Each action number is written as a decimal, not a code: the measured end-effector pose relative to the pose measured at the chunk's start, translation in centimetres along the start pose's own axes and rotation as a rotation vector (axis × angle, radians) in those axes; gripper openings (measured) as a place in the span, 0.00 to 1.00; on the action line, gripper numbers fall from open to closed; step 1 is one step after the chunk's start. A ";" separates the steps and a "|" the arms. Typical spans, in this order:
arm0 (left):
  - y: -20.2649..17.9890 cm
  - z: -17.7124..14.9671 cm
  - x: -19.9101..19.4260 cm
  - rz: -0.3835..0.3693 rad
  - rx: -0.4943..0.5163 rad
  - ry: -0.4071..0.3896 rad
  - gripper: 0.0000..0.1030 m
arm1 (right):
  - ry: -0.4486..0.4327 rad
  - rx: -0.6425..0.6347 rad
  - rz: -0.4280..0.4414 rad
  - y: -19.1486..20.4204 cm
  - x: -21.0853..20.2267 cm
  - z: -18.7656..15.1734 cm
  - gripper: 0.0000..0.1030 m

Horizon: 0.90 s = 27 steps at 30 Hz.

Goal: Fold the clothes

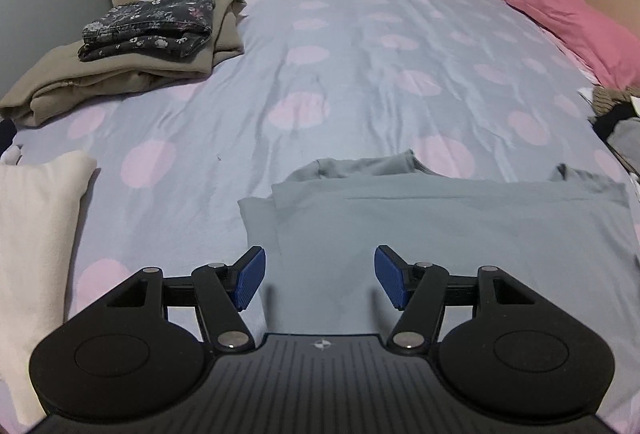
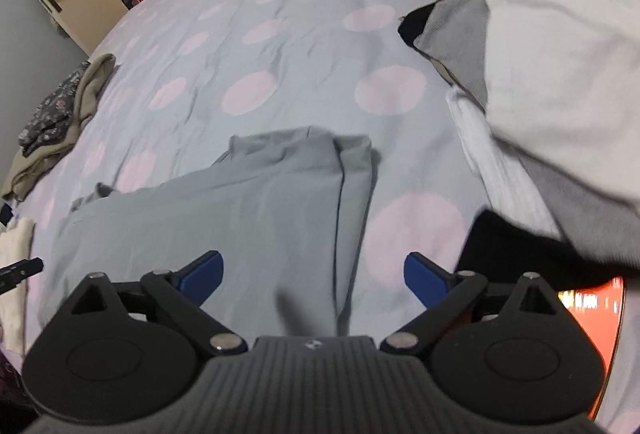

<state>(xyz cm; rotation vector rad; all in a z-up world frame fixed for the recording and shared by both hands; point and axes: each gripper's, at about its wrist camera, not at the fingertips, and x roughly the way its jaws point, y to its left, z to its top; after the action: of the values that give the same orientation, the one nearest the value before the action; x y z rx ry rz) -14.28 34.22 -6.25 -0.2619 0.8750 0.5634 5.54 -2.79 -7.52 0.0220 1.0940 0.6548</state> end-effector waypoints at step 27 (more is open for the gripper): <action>1.4 -0.9 4.2 0.006 -0.139 0.069 0.69 | -0.028 0.060 0.052 -2.8 3.9 0.1 0.35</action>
<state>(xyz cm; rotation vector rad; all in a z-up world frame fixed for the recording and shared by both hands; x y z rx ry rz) -13.52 36.50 -10.09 -0.4073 0.9047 0.6244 8.12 -3.08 -11.57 0.1115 1.0884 0.6661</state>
